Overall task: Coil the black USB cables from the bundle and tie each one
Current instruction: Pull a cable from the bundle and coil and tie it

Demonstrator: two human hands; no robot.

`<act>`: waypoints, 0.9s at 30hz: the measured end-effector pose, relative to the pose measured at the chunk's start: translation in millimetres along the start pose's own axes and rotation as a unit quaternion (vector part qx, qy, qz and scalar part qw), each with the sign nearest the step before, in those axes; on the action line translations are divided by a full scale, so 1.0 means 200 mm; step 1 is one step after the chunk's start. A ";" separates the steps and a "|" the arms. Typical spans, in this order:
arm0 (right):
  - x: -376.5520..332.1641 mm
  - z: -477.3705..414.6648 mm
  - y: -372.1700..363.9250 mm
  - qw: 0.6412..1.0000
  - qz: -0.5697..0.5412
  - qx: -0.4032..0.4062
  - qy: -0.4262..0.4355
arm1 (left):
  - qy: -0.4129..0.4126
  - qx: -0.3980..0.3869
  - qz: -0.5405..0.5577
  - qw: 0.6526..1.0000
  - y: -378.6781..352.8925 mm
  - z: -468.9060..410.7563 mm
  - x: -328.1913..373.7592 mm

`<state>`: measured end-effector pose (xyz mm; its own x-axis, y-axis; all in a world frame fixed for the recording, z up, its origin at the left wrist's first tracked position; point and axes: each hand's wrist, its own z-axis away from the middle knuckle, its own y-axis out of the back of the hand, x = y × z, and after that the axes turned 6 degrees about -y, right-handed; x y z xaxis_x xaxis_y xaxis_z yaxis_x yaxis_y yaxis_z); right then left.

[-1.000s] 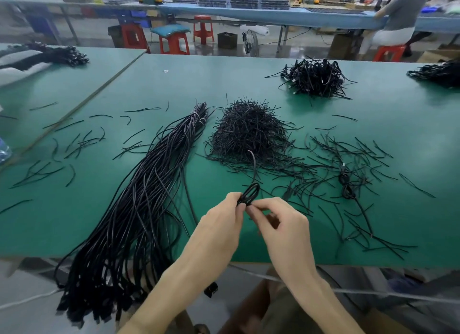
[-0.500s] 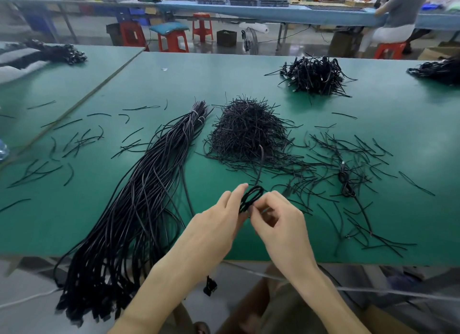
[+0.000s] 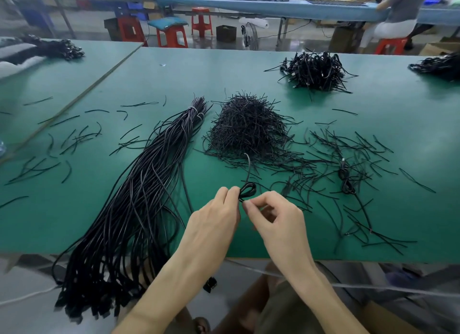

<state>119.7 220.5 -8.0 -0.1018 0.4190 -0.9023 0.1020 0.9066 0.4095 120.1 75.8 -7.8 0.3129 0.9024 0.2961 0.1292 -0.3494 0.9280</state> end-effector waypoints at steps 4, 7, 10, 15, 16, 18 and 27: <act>-0.02 -0.01 -0.01 0.991 -0.084 -0.031 -0.098 | -0.003 0.025 0.002 1.000 -0.01 0.02 0.01; -0.03 -0.03 -0.01 0.954 -0.188 -0.084 -0.216 | -0.009 0.046 0.010 0.999 0.00 0.03 0.02; -0.03 -0.04 -0.01 0.889 -0.326 -0.147 -0.286 | -0.012 0.046 0.012 0.999 0.01 0.03 0.03; -0.04 -0.06 0.02 0.793 -0.432 -0.223 -0.367 | -0.030 0.039 0.014 0.999 0.01 0.03 0.03; -0.03 -0.06 0.02 0.775 -0.451 -0.230 -0.379 | -0.034 0.036 0.024 0.998 0.00 0.03 0.02; -0.02 -0.05 0.02 0.762 -0.471 -0.239 -0.375 | -0.031 0.036 0.056 0.997 -0.01 0.03 0.01; 0.05 0.01 -0.03 0.997 -0.059 -0.025 -0.039 | 0.019 0.052 0.166 0.985 -0.05 0.04 0.00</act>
<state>119.3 219.3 -20.3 -0.0324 0.3060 -0.9515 0.0449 0.9515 0.3044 125.5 78.1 -19.5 0.3188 0.7419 0.5899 0.1210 -0.6492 0.7510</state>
